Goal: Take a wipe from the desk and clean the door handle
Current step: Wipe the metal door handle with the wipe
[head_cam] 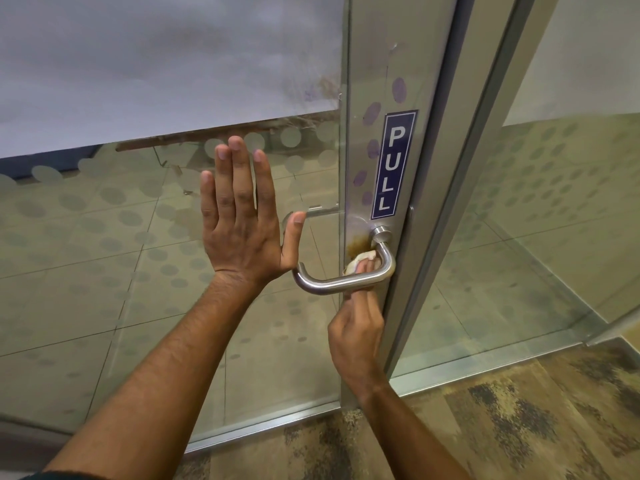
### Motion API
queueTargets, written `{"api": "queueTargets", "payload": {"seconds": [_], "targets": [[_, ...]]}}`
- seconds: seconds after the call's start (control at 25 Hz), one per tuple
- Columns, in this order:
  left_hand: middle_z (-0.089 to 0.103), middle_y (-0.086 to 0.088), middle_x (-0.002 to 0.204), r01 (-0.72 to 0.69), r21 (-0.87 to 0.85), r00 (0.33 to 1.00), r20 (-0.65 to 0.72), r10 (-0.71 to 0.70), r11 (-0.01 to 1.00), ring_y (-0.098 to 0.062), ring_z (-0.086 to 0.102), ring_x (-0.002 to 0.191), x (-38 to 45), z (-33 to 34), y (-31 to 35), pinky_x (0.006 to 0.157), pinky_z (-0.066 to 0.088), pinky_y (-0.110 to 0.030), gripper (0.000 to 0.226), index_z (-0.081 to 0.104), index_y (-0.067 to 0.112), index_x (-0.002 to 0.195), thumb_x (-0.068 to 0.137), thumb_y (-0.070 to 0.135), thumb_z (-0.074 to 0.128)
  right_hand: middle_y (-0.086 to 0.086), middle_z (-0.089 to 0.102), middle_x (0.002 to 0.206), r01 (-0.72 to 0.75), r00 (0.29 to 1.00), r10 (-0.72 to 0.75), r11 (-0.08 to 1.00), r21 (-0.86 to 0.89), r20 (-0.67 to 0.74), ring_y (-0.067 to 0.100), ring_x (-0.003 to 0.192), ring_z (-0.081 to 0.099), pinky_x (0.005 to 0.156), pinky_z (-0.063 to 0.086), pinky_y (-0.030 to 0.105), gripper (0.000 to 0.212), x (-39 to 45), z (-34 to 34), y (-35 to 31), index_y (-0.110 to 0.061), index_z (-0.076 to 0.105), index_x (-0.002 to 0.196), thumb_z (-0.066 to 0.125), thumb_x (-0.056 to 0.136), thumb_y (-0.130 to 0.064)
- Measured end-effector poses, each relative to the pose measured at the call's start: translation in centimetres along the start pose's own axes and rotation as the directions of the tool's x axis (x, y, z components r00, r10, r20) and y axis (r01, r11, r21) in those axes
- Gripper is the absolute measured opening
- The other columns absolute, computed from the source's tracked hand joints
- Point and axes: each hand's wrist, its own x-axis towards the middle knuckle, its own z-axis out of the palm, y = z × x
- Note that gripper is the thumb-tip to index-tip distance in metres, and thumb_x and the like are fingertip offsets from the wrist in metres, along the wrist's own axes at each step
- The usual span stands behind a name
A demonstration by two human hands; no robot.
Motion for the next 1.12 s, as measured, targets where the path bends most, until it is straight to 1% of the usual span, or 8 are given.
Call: {"api": "queueTargets", "payload": {"seconds": [0.12,0.2,0.32,0.44,0.64,0.84,0.92,1.12], "targets": [[0.012,-0.023,0.153,0.016,-0.006,1.0,-0.008,-0.016,1.0,-0.02,-0.022,0.153,0.0,-0.1,0.0,0.125,-0.01,-0.038,0.081,0.018,-0.002,0.15,0.094,0.052,0.042,0.026,0.034,0.15,0.187,0.976,-0.166,0.97,-0.153,0.138,0.029,0.146,0.02,0.117,0.025,0.041,0.062,0.8,0.6,0.9,0.007,0.03,0.143,0.051,0.085,0.012],[0.012,-0.023,0.153,0.019,-0.006,1.0,-0.012,-0.019,1.0,-0.017,-0.025,0.151,0.0,-0.1,0.1,0.125,-0.009,-0.039,0.081,0.019,-0.002,0.15,0.094,0.052,0.042,0.022,0.022,0.153,0.241,0.961,-0.203,0.947,-0.211,0.187,0.02,0.15,-0.002,0.119,0.019,0.043,0.063,1.5,0.6,1.8,0.004,0.023,0.147,0.045,0.088,0.002],[0.013,-0.023,0.153,0.022,-0.005,1.0,-0.018,-0.022,1.0,-0.017,-0.024,0.151,0.0,0.0,0.1,0.125,-0.008,-0.039,0.08,0.02,-0.002,0.15,0.094,0.053,0.04,0.015,0.01,0.157,0.271,0.946,-0.208,0.929,-0.251,0.249,0.014,0.15,-0.014,0.115,0.011,0.05,0.078,2.4,0.7,2.1,-0.001,0.015,0.15,0.053,0.083,-0.008],[0.013,-0.022,0.153,0.029,-0.015,0.999,-0.029,-0.029,0.999,-0.017,-0.024,0.151,0.0,0.1,0.1,0.125,-0.008,-0.039,0.08,0.02,-0.002,0.149,0.094,0.053,0.04,0.009,0.0,0.161,0.296,0.932,-0.209,0.91,-0.291,0.295,0.016,0.15,-0.015,0.119,0.005,0.045,0.092,3.4,0.6,2.0,-0.008,0.003,0.154,0.057,0.08,-0.018],[0.014,-0.022,0.153,0.029,-0.028,0.999,-0.045,-0.031,0.999,-0.016,-0.023,0.152,0.0,0.2,0.1,0.125,-0.006,-0.039,0.08,0.02,-0.002,0.149,0.093,0.053,0.039,0.015,0.005,0.16,0.352,0.919,-0.246,0.865,-0.358,0.309,0.022,0.149,-0.018,0.115,0.024,0.056,0.096,3.7,0.8,1.7,-0.005,0.0,0.152,0.059,0.079,-0.025],[0.014,-0.023,0.152,0.031,-0.051,0.998,-0.05,-0.033,0.998,-0.015,-0.023,0.151,0.0,0.1,0.1,0.125,-0.007,-0.038,0.08,0.02,-0.002,0.149,0.093,0.052,0.041,0.016,0.005,0.16,0.352,0.922,-0.244,0.85,-0.391,0.3,0.022,0.149,-0.019,0.122,0.007,0.045,0.085,3.7,0.9,1.6,-0.004,0.0,0.152,0.044,0.083,-0.029],[0.014,-0.023,0.152,0.034,-0.052,0.998,-0.043,-0.036,0.998,-0.015,-0.023,0.151,0.1,0.0,0.1,0.125,-0.007,-0.038,0.08,0.02,-0.002,0.148,0.093,0.052,0.041,0.016,0.005,0.16,0.364,0.918,-0.252,0.841,-0.399,0.306,0.022,0.149,-0.019,0.121,0.005,0.045,0.085,3.6,0.9,1.8,-0.004,0.0,0.152,0.043,0.084,-0.03],[0.014,-0.022,0.152,0.04,-0.043,0.999,-0.032,-0.042,0.998,-0.015,-0.025,0.151,0.1,-0.2,0.1,0.124,-0.008,-0.038,0.081,0.019,-0.002,0.148,0.093,0.052,0.041,0.017,0.011,0.157,0.396,0.906,-0.279,0.826,-0.402,0.318,0.028,0.147,0.004,0.112,0.035,0.05,0.087,2.5,0.3,2.7,0.002,0.012,0.151,0.059,0.082,-0.022]]}}
